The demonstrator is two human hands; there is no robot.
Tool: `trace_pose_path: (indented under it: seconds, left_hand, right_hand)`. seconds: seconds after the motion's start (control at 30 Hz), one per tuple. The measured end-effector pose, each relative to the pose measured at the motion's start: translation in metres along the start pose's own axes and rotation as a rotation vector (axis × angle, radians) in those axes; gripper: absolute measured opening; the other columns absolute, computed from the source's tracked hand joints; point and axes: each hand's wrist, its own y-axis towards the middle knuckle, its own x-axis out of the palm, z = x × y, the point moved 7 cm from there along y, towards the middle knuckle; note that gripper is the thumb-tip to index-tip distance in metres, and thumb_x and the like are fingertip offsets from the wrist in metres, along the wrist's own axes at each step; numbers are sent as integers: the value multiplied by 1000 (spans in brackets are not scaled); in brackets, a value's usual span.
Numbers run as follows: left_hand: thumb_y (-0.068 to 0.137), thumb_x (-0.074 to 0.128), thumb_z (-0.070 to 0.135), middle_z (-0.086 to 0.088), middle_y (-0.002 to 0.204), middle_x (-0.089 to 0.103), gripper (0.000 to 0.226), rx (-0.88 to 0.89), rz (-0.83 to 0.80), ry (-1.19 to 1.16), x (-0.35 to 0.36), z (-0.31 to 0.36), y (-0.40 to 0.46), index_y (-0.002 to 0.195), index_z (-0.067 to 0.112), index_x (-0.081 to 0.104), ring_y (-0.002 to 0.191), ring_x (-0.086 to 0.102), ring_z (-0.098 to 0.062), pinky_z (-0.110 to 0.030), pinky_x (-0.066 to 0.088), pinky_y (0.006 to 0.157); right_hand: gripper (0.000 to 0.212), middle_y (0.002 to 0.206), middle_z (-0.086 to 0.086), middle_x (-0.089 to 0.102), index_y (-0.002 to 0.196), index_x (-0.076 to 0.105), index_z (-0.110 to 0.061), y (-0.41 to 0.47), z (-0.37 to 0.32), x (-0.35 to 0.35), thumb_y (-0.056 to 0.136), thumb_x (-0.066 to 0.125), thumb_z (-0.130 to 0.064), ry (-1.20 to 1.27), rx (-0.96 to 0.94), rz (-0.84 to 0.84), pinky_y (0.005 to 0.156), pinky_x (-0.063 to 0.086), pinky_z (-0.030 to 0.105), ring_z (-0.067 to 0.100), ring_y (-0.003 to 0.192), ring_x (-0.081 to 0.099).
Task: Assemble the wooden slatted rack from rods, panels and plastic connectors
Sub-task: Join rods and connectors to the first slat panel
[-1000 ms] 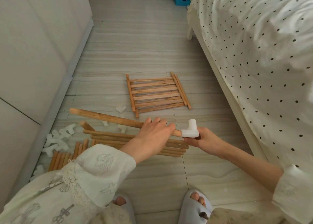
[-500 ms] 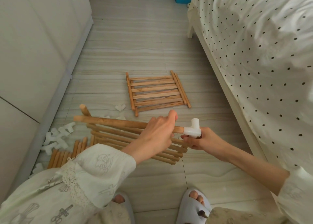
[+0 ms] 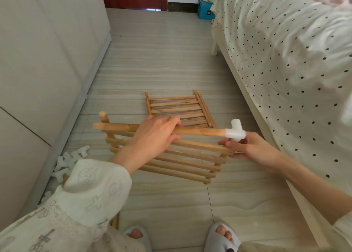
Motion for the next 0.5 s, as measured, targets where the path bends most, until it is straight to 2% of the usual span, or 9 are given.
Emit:
trace_pose_path:
  seconds: [0.1, 0.2, 0.27, 0.33, 0.37, 0.43, 0.5]
  left_hand:
    - [94, 45, 44, 6, 117, 57, 37, 37, 72, 45, -7, -8, -6, 123, 23, 48, 98, 58, -10, -20, 36, 76]
    - [95, 40, 44, 4, 113, 56, 40, 65, 1, -12, 2, -4, -9, 128, 23, 48, 95, 58, -11, -23, 46, 81]
    - [95, 39, 43, 3, 110, 56, 40, 69, 4, -48, 5, -3, -11, 127, 21, 48, 91, 58, -11, -24, 47, 77]
    - [94, 34, 46, 3, 106, 58, 43, 88, 58, -34, 3, -2, -11, 123, 19, 51, 83, 59, -12, -24, 45, 67]
    - [94, 31, 48, 2, 102, 61, 45, 106, 103, -7, -1, 1, -10, 118, 17, 54, 75, 60, -12, -24, 44, 60]
    - [94, 28, 50, 3, 86, 65, 48, 147, 205, 38, -9, 8, -9, 105, 15, 58, 56, 58, -11, -22, 40, 45]
    - [93, 29, 50, 5, 73, 64, 47, 176, 285, 31, -16, 16, -8, 96, 15, 60, 44, 53, -9, -22, 39, 36]
  right_hand:
    - [16, 99, -7, 71, 102, 62, -4, -4, -6, -3, 95, 52, -15, -62, -47, 3, 73, 43, 20, -3, 82, 60]
    - [6, 82, -1, 64, 87, 59, -3, -10, -17, -5, 87, 58, -8, 40, -101, -13, 68, 42, 18, 9, 78, 57]
    - [21, 69, -3, 52, 76, 53, -8, -16, -28, -7, 74, 64, -26, 106, -141, -66, 67, 37, 24, 10, 68, 48]
    - [49, 68, -5, 45, 73, 49, -14, -20, -35, -11, 69, 64, -61, 137, -155, -58, 69, 31, 28, 11, 65, 41]
    - [57, 68, -4, 43, 69, 48, -18, -20, -38, -13, 66, 55, -75, 148, -159, -11, 70, 30, 29, 12, 65, 39]
    - [63, 60, -1, 42, 54, 46, -24, -21, -43, -23, 68, 39, -85, 161, -142, 177, 69, 31, 31, 15, 60, 37]
    - [62, 50, -1, 40, 48, 42, -19, -25, -48, -34, 82, 38, -71, 190, -136, 404, 65, 31, 31, 16, 53, 35]
